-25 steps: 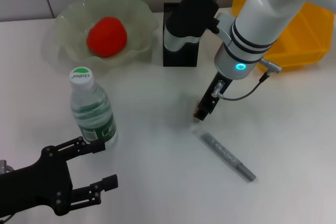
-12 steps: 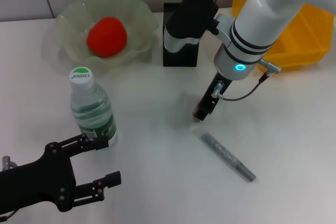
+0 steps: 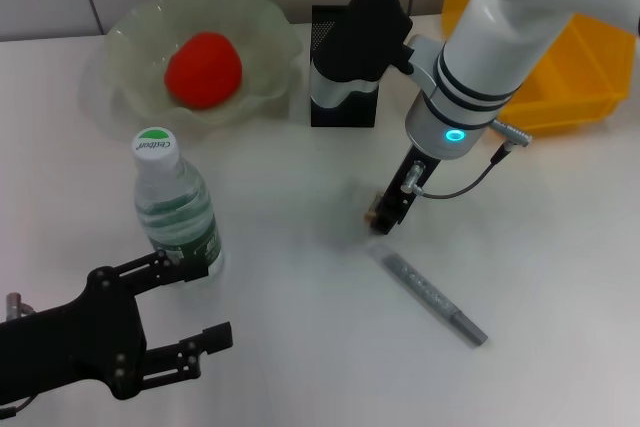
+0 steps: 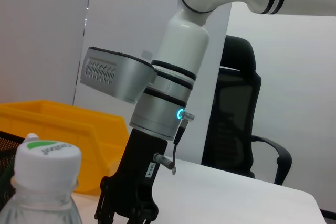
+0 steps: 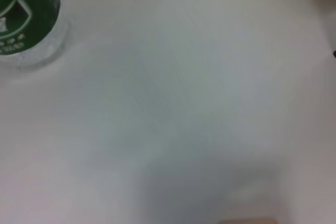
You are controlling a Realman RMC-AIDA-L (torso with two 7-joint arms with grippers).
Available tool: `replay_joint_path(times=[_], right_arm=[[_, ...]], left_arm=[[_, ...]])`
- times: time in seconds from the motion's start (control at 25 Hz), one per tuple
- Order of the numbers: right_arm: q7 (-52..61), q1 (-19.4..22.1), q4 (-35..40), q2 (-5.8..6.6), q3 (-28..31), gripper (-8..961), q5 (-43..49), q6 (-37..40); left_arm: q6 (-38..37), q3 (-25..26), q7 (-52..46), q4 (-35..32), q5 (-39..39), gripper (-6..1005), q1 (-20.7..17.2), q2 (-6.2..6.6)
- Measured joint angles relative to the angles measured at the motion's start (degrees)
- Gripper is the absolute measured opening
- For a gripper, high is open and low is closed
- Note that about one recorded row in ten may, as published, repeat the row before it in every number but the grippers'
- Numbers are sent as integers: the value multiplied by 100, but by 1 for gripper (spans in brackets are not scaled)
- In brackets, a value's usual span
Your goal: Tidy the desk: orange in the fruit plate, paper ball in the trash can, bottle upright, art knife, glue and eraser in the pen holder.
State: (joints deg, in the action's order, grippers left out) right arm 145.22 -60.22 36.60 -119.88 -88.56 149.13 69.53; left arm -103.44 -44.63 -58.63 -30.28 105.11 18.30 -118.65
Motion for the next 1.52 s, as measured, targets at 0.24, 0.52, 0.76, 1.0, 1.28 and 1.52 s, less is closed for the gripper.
replay_joint_path(times=[0.24,0.52,0.76,1.0,1.28,1.52], right_arm=[[28,25,67,4,-1,407,-5,-33],[137,392,1184,52,90,415,14,347],[230,918,2687,63,308,434,46,752],[383,1395,3911,60,528,453,258,784],[484,1590,4198,53,689,475,522,350],[483,1616,3884,53,689,494,554,-296]], left_arm=[[0,-1,1,41,0,773,9,0],[0,18,1,41,1,773,4,0],[0,32,1,40,1,773,-1,1],[0,31,1,40,1,773,-2,7],[0,32,-3,40,0,773,-2,9],[8,24,-37,40,0,773,29,2]])
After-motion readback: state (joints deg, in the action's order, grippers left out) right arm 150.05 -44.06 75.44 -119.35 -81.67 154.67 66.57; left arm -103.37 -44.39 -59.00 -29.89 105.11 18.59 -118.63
